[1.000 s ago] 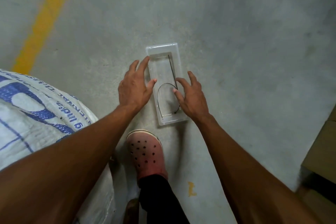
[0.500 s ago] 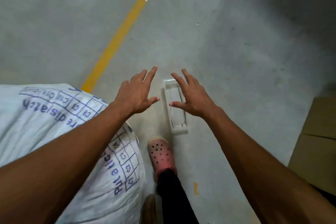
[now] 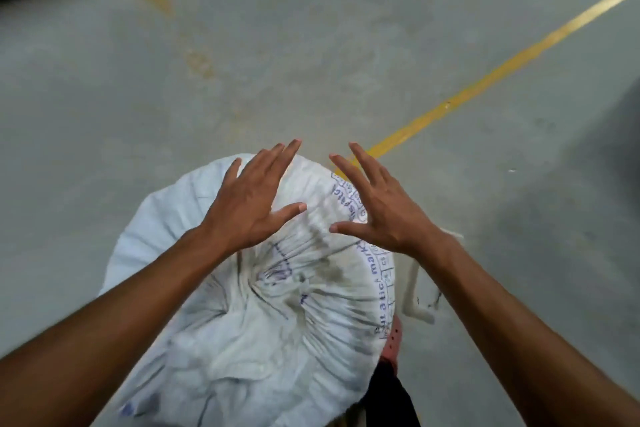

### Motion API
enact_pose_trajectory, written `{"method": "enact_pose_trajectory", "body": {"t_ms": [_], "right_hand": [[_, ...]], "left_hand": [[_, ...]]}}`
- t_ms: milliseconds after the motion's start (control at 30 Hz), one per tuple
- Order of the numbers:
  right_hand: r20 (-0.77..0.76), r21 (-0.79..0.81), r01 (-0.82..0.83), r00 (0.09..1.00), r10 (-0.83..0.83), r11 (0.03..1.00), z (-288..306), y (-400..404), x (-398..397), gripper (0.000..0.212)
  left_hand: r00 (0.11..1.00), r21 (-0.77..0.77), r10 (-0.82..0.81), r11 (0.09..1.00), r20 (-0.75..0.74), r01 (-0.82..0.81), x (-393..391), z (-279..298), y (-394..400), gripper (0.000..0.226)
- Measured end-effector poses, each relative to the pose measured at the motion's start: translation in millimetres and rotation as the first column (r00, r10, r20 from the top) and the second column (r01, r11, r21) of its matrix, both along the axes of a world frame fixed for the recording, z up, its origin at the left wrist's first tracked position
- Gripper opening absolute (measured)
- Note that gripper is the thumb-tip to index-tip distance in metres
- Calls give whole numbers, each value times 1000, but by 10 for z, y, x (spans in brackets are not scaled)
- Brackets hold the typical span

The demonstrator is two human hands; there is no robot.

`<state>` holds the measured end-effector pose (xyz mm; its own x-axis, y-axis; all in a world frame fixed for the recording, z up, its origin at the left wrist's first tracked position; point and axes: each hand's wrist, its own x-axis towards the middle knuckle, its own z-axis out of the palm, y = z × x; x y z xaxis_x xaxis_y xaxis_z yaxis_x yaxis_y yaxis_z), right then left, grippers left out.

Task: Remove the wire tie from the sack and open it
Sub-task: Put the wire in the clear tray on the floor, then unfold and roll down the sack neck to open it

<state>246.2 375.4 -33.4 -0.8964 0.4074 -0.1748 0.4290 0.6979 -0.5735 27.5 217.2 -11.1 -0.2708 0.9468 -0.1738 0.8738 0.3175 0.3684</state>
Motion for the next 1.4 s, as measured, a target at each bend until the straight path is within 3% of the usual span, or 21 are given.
{"method": "enact_pose_trajectory", "body": {"t_ms": [200,433,667,933,1200,1300,1400], "right_hand": [[-26,-72,-187,982,185,980,119,-864,-739,110],[142,-143,-218,961,238,965,-41,-1613,-810,116],[160,-242,-162,966,204,957,-142,-1793,-590,116],[156,-275,-224,949,274,935,-62,-1791,-327,123],[294,-93,-310,899,324,946,-82,-2056,-155,148],[274,-40,-297,915,296,954,-152,-2151,-130,134],[72,68,-176,983,171,982,-212,-2105,-168,84]], "left_hand": [[974,-57,185,982,129,-179,-381,-3,-1299,99],[875,-61,318,946,365,-318,-189,-216,-2104,108],[724,-121,409,901,555,-416,162,-341,-2250,106],[694,-85,439,872,570,-481,400,-444,-2277,98],[612,-7,572,734,547,-679,312,-474,-2078,91],[595,22,605,691,530,-722,234,-463,-2005,91],[580,33,620,668,528,-744,156,-431,-1995,87]]}}
